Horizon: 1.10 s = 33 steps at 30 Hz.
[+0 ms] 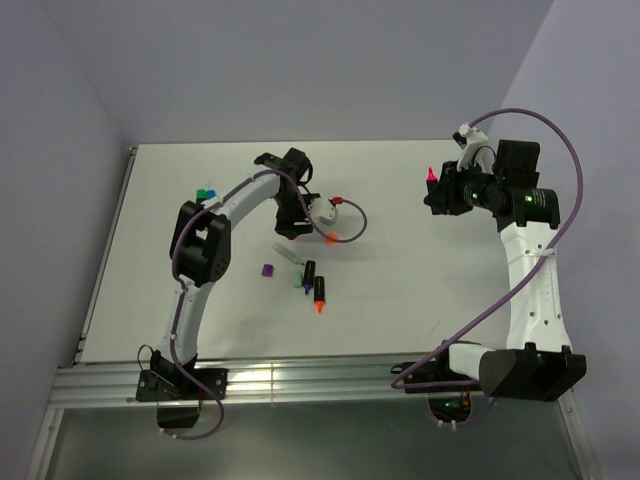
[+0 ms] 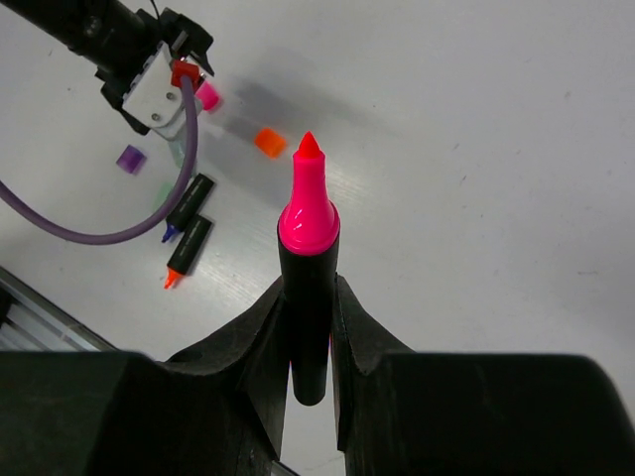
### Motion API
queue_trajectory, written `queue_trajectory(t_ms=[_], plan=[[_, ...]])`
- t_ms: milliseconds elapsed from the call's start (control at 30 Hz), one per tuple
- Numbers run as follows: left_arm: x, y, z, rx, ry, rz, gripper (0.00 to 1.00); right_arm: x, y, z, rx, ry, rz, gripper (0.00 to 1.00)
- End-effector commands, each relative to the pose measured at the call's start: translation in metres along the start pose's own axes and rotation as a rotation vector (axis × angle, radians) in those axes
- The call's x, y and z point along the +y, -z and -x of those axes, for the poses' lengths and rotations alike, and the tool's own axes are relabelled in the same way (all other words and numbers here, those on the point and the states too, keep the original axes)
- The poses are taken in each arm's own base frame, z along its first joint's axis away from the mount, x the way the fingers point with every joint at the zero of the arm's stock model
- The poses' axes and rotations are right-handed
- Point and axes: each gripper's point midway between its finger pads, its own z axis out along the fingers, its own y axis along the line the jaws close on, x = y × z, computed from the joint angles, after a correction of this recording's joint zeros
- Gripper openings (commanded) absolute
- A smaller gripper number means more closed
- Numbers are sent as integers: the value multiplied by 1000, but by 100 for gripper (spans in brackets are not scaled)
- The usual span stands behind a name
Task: Insert the pens into the pen caps
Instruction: Insert the pen cap onto the pen.
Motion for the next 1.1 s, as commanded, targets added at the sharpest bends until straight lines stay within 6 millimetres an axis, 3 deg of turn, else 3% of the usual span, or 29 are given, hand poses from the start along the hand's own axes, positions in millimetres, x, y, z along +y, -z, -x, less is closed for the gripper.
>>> queue_trajectory(t_ms=[0,667,767,900,1067], plan=[[10,12,-4,14,-31,42,67,1,-1,0,1,18,5,0],[10,-34,-21,122,-54,12,65,-2,-6,1,11,15,10,0],[6,-40,-25,135,-55,-12,60,-2,-5,1,11,17,6,0],[0,-45,-31,153,-60,-43,46,-4,-5,0,14,17,0,0],[-5,-47,-28,157,-61,-44,46,-6,-11,-7,36,6,11,0]])
